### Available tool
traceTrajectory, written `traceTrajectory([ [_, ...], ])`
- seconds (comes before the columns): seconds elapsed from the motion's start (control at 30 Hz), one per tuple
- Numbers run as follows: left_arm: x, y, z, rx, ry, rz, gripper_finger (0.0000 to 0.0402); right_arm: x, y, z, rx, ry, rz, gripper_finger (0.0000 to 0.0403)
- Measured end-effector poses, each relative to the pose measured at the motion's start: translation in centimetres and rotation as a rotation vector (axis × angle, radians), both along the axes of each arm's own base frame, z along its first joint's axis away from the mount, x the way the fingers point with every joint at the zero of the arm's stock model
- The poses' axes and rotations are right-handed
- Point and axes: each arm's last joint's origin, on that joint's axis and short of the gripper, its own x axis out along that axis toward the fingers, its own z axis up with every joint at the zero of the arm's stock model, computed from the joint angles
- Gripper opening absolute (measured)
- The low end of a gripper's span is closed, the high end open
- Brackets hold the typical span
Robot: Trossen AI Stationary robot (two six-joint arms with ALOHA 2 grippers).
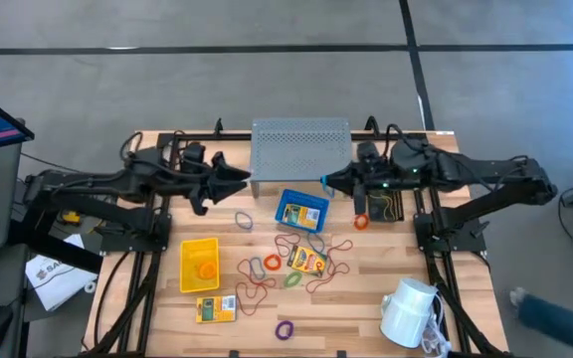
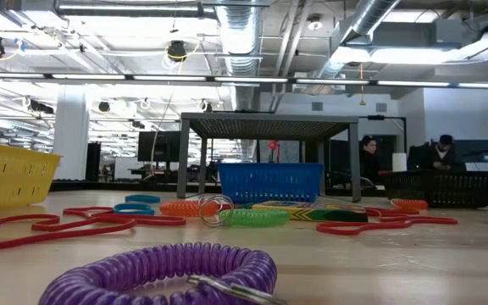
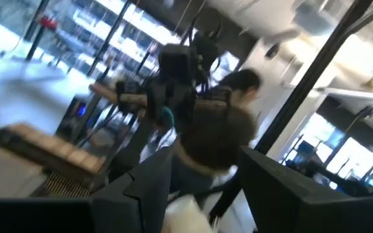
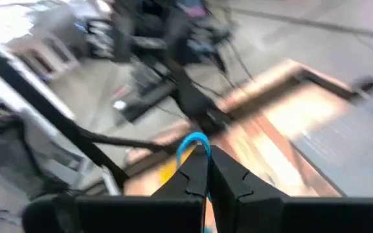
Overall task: Pick & Place Office Desk Supplies
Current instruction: Put the blue rubber band into the black bin
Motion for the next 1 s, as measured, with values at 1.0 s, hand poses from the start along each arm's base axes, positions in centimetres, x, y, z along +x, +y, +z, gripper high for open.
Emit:
traceTrajectory([
  [1.0,-7.9,-0.1,-1.4,0.053,0.296,-0.027,0.0158,-9.6,-2.1,-9.2,0.358,0.934,-0.520,0.0000],
])
